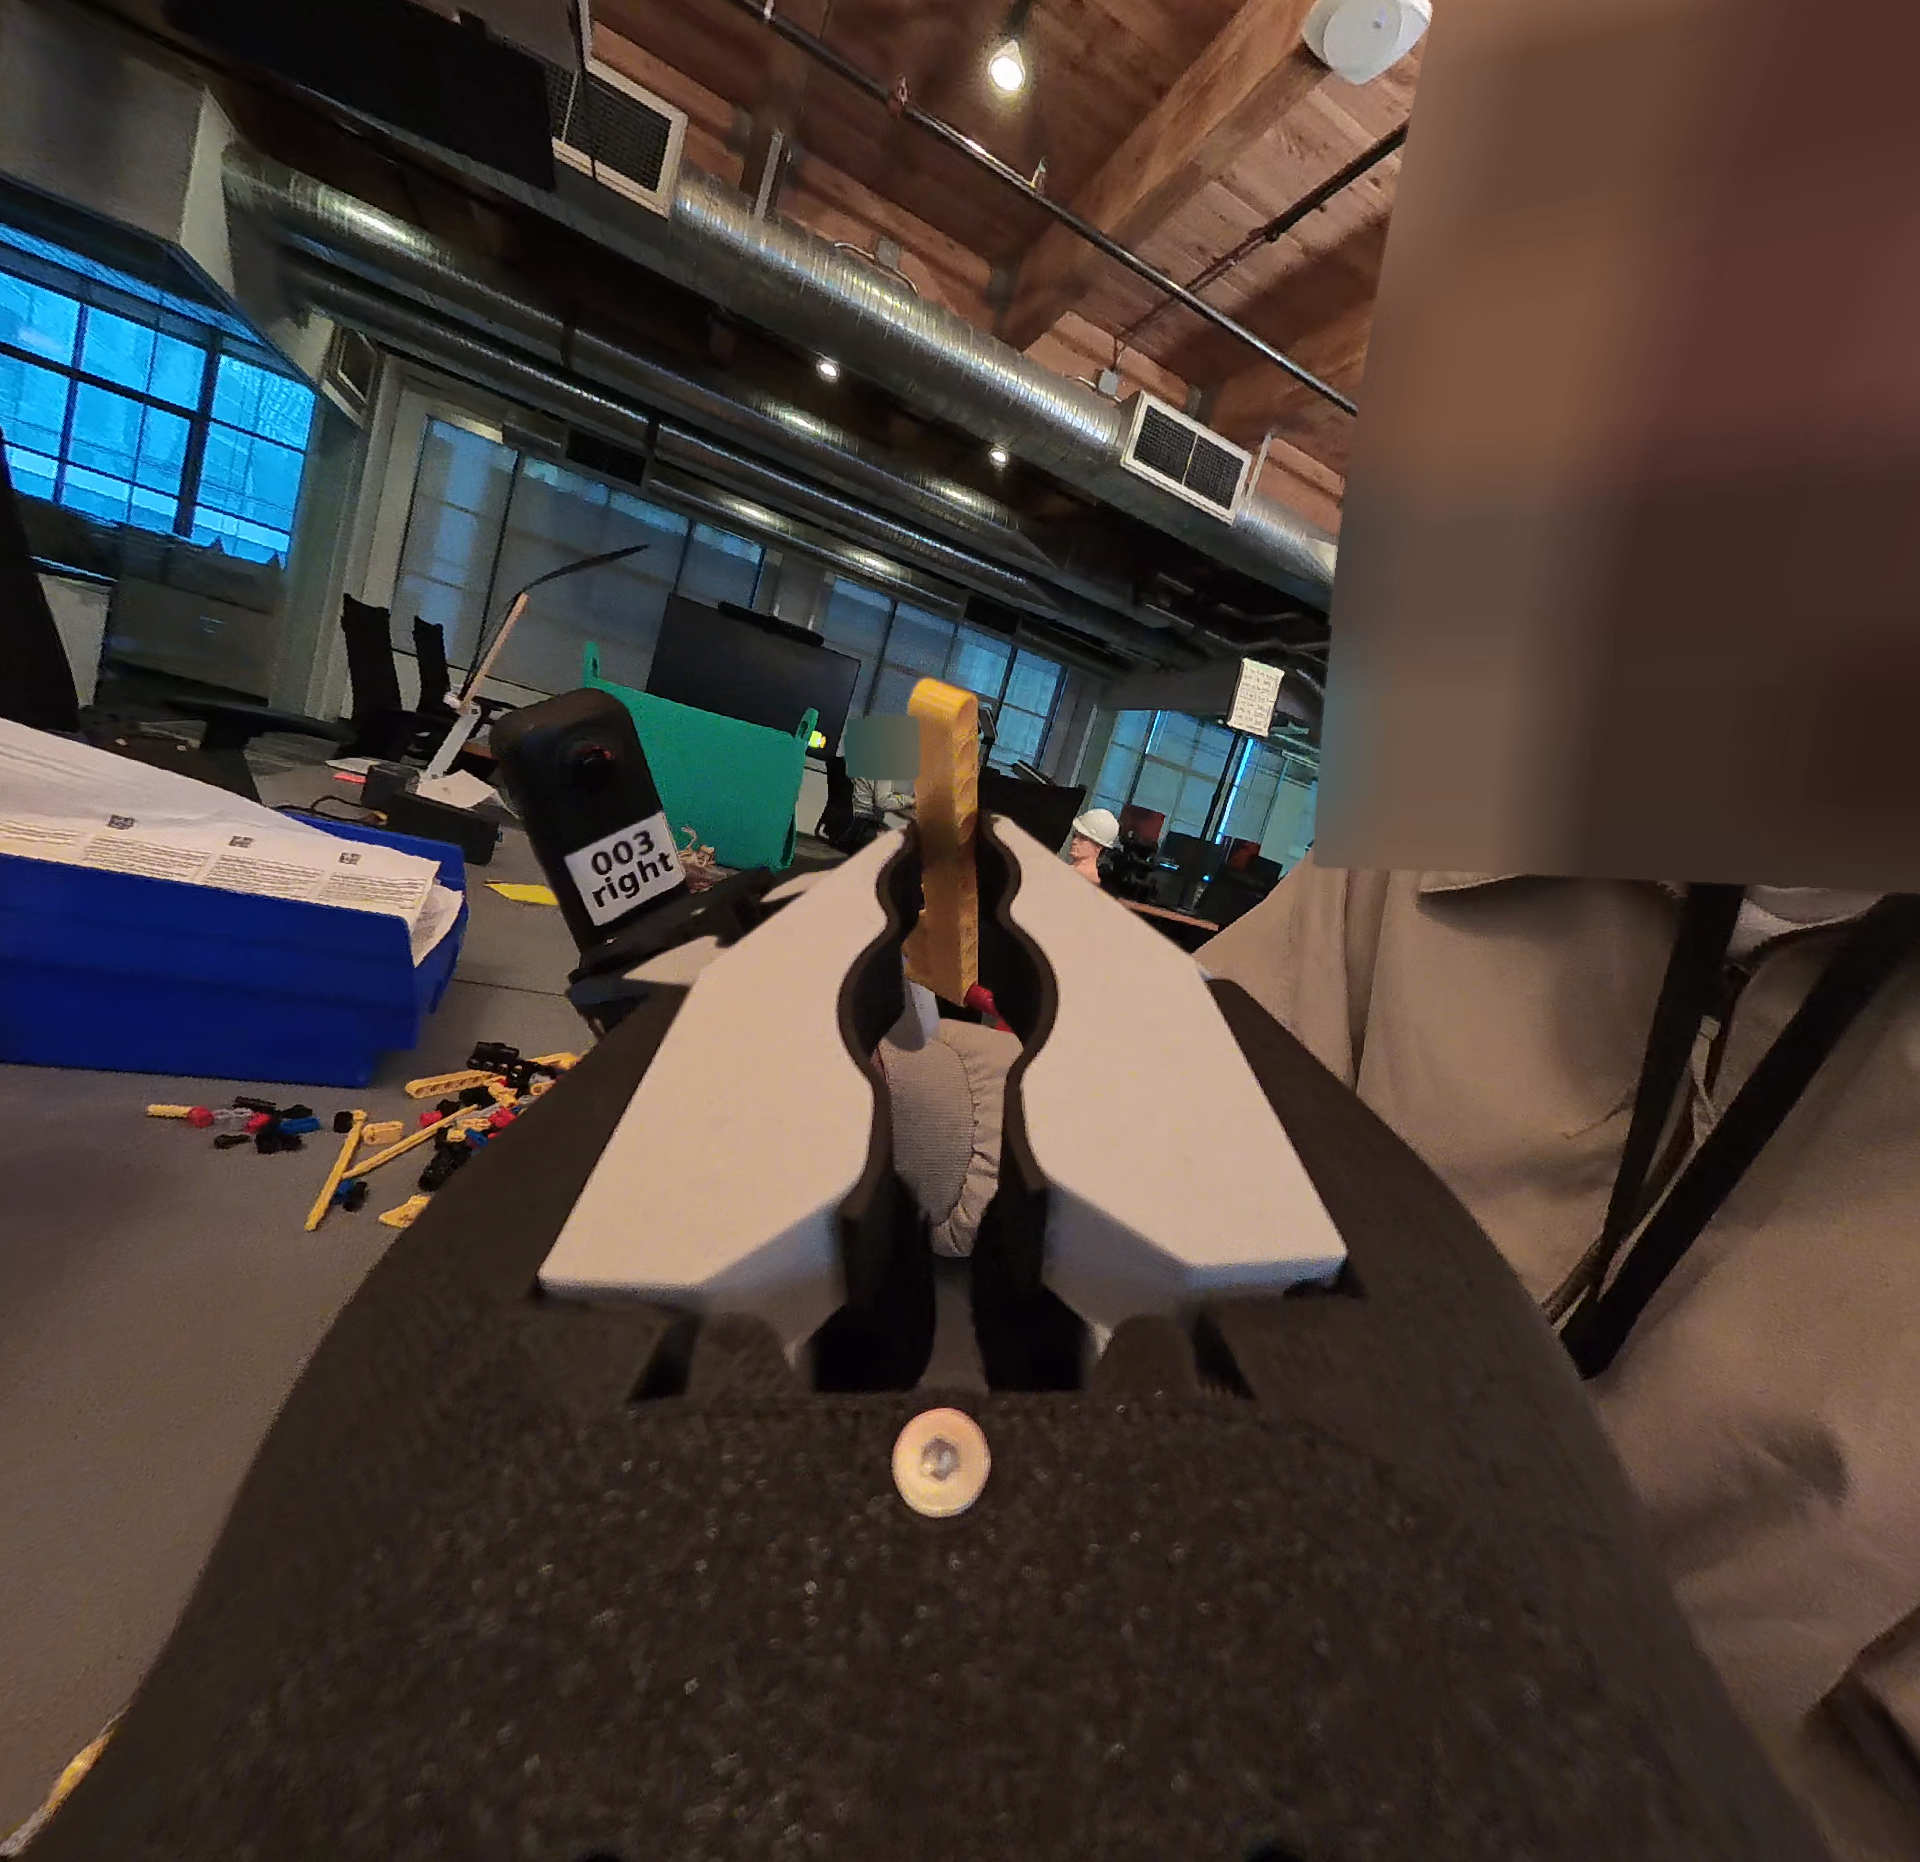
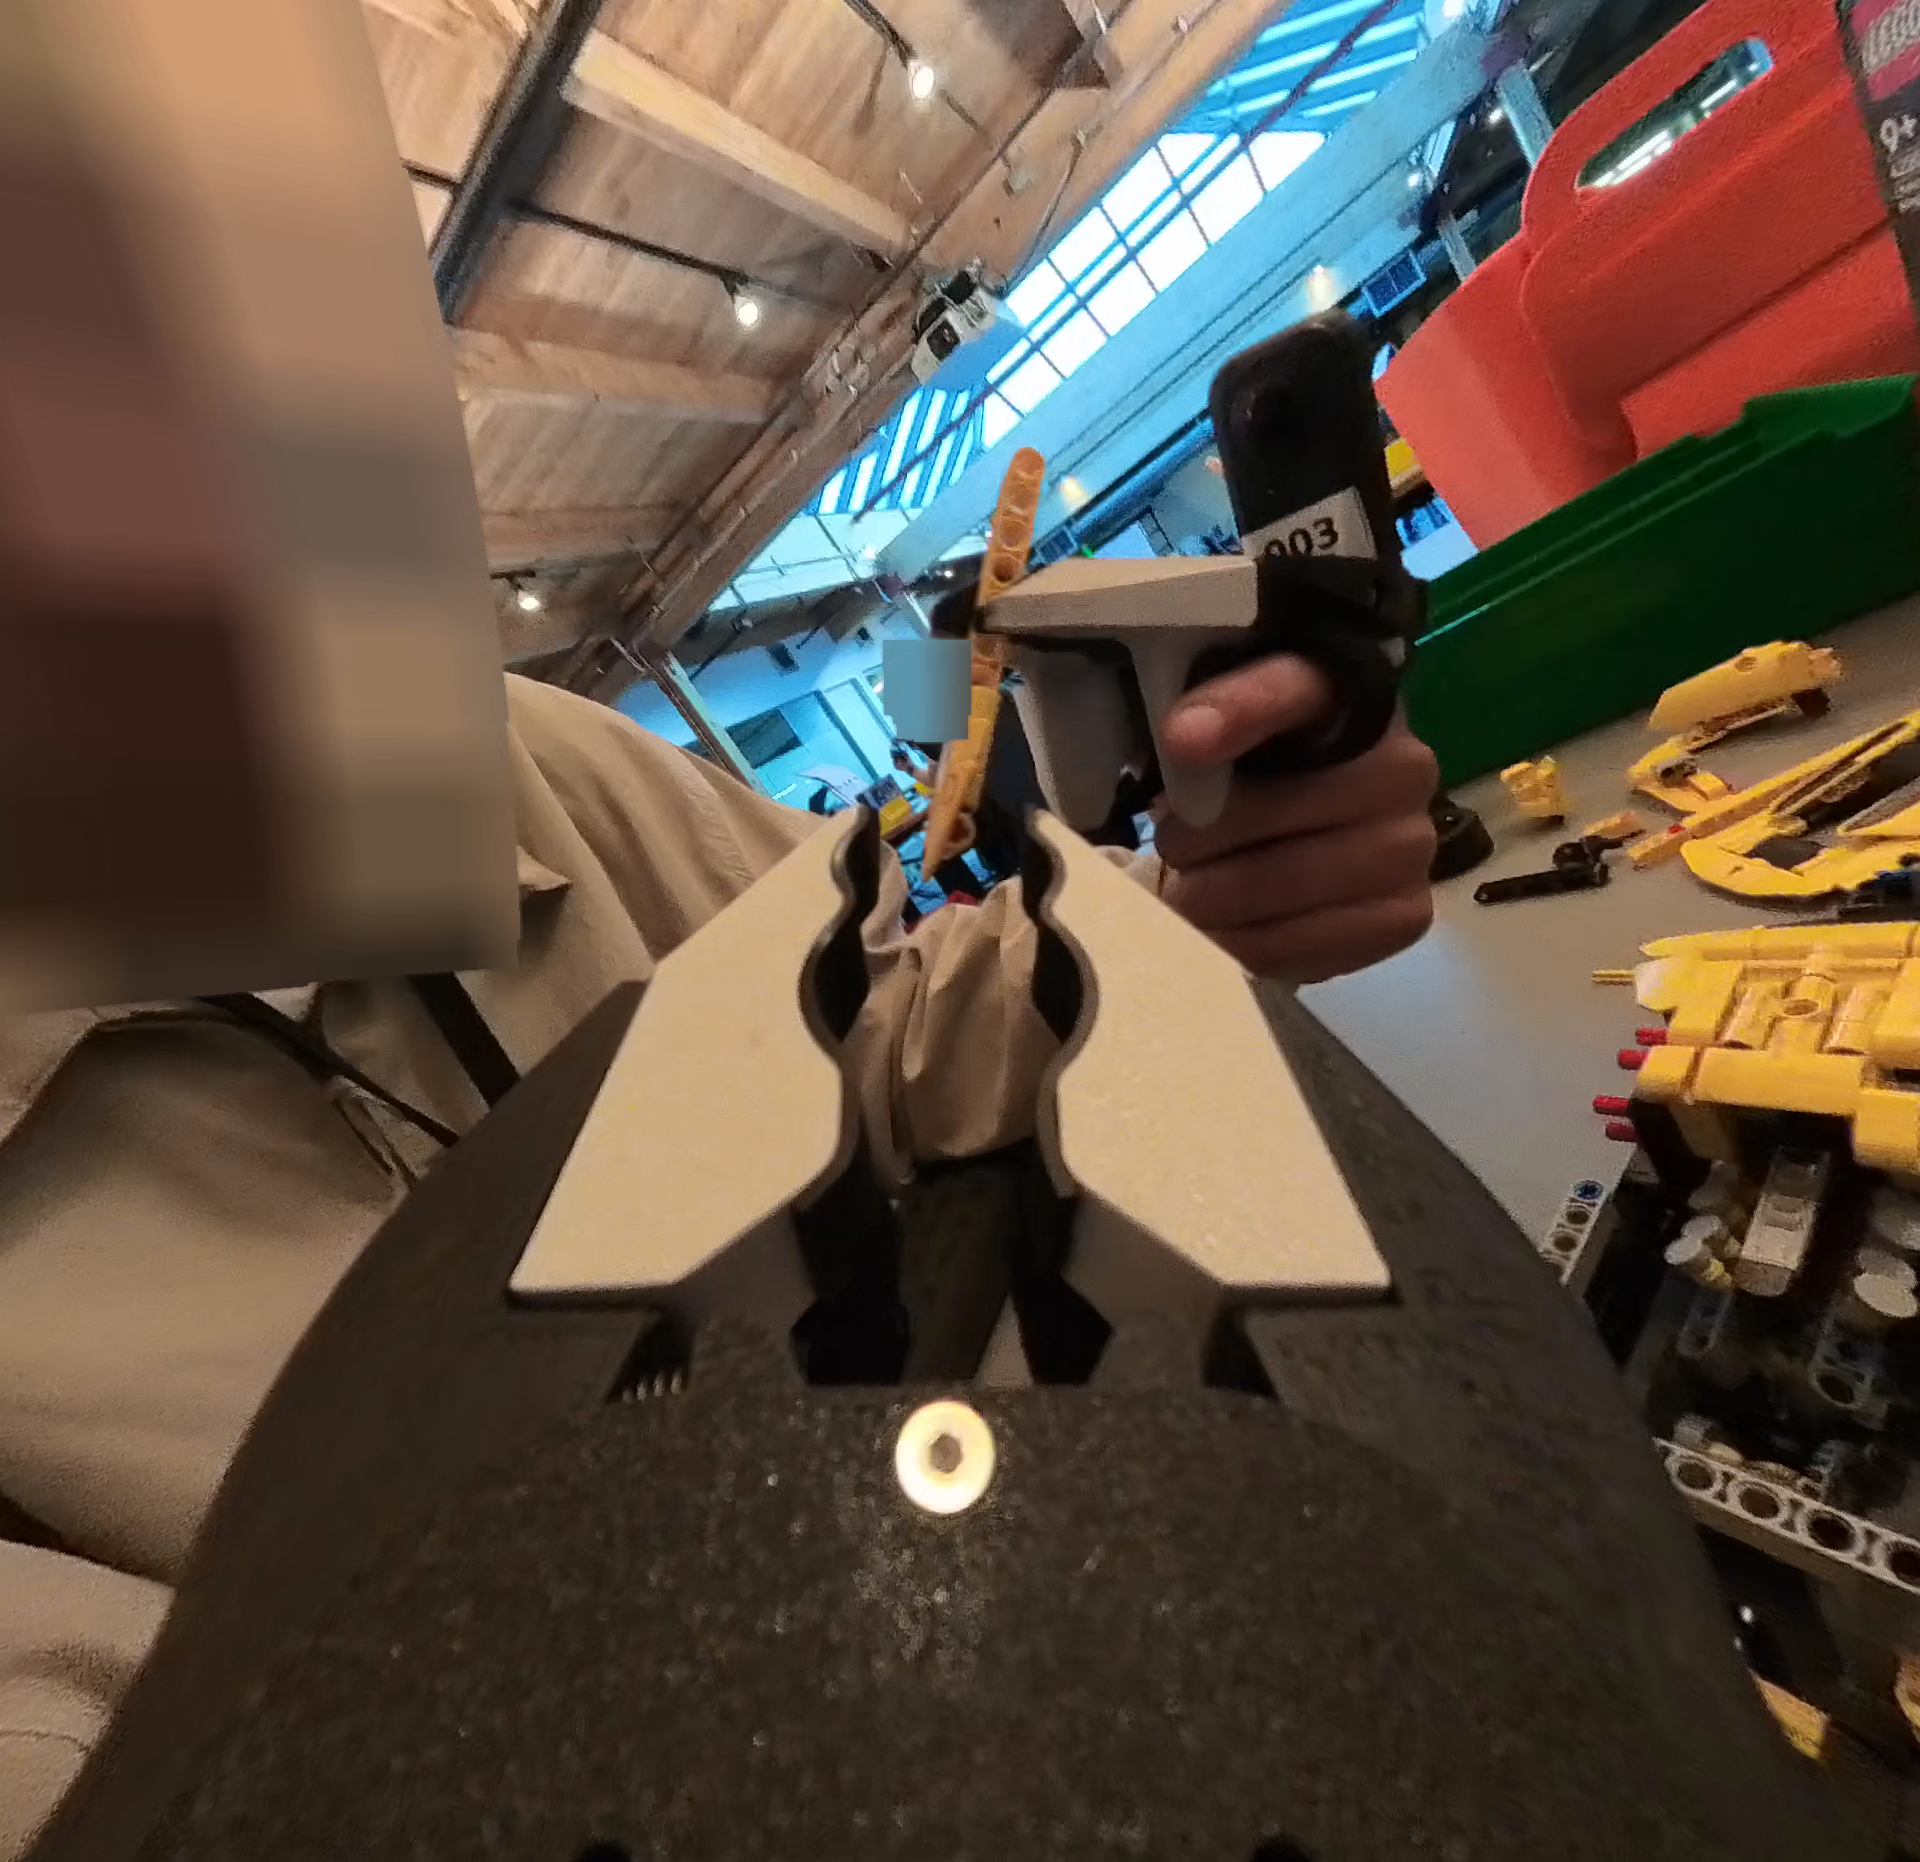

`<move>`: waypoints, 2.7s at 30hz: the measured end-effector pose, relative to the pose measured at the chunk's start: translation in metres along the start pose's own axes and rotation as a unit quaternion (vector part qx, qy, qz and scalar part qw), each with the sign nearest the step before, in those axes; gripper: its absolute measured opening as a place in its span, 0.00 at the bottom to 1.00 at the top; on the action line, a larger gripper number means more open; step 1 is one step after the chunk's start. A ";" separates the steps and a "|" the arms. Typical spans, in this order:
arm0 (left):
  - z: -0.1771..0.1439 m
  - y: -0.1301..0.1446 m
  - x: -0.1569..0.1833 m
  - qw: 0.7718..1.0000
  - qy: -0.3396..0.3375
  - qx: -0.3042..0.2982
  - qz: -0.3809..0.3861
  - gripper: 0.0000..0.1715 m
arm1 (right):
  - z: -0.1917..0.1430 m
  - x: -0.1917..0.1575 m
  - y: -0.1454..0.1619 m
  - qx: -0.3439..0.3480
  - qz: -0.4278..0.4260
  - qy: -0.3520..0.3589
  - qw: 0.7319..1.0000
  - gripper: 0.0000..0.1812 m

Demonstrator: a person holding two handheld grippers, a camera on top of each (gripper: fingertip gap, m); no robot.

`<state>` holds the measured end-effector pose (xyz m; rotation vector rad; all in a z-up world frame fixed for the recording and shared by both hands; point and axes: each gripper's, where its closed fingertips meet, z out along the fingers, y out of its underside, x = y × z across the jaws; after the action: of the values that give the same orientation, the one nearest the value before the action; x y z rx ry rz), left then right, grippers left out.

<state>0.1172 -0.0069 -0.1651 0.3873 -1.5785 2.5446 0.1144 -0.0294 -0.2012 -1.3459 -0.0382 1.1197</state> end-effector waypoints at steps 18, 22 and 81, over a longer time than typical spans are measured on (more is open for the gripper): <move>-0.034 -0.004 -0.077 0.975 -0.224 0.001 -0.012 0.21 | -0.049 0.062 -0.045 -0.240 -0.786 0.507 0.260 0.03; -0.033 -0.003 -0.076 0.969 -0.244 -0.025 0.024 0.07 | -0.044 0.064 -0.044 -0.236 -0.787 0.501 0.272 0.03; -0.018 0.042 -0.120 0.763 -0.476 -0.246 0.362 0.04 | -0.058 0.066 -0.055 0.135 -0.135 0.311 0.931 0.02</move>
<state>0.2200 -0.0055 -0.2422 1.3806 -3.1940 2.2262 0.2168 -0.0194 -0.2136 -1.3427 0.3731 0.4142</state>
